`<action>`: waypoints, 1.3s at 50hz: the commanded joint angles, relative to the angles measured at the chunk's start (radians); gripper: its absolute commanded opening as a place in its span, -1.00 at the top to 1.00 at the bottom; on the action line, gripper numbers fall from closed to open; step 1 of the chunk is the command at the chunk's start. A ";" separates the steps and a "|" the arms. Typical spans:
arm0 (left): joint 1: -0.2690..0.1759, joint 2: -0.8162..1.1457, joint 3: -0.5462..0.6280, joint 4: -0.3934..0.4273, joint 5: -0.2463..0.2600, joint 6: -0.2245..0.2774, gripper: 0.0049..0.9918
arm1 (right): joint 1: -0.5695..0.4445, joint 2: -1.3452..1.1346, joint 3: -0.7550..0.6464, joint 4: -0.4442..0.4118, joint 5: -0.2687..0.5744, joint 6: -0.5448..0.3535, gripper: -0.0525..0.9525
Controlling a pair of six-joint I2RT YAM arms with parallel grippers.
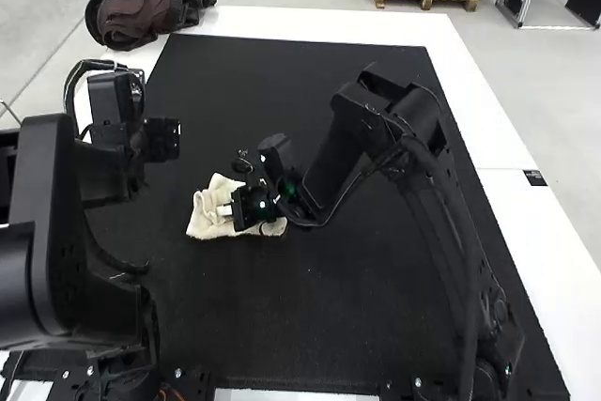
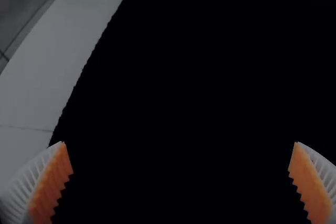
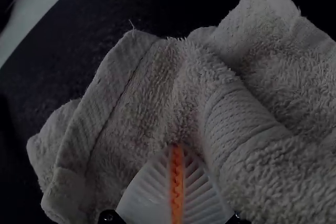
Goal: Fold the towel.
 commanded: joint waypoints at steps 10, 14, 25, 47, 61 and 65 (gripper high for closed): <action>0.009 -0.022 0.107 -0.044 0.013 0.009 -0.95 | -0.003 -0.211 -0.008 -0.129 -0.017 0.012 0.94; 0.006 -0.023 0.146 -0.073 0.013 0.007 -0.95 | -0.019 -0.300 0.001 -0.195 -0.017 0.014 0.94; 0.002 -0.022 0.274 -0.163 0.018 0.003 -0.95 | -0.078 -0.517 0.018 -0.351 -0.017 0.009 0.94; -0.079 -0.089 0.508 -0.334 0.015 -0.025 -0.95 | -0.339 -0.942 0.126 -0.618 -0.003 -0.029 0.94; -0.128 -0.219 0.580 -0.409 0.012 -0.040 -0.95 | -0.590 -1.237 0.081 -0.667 -0.022 0.014 0.61; -0.139 -0.267 0.575 -0.415 0.012 -0.045 -0.95 | -0.642 -1.335 0.038 -0.663 -0.015 0.014 0.17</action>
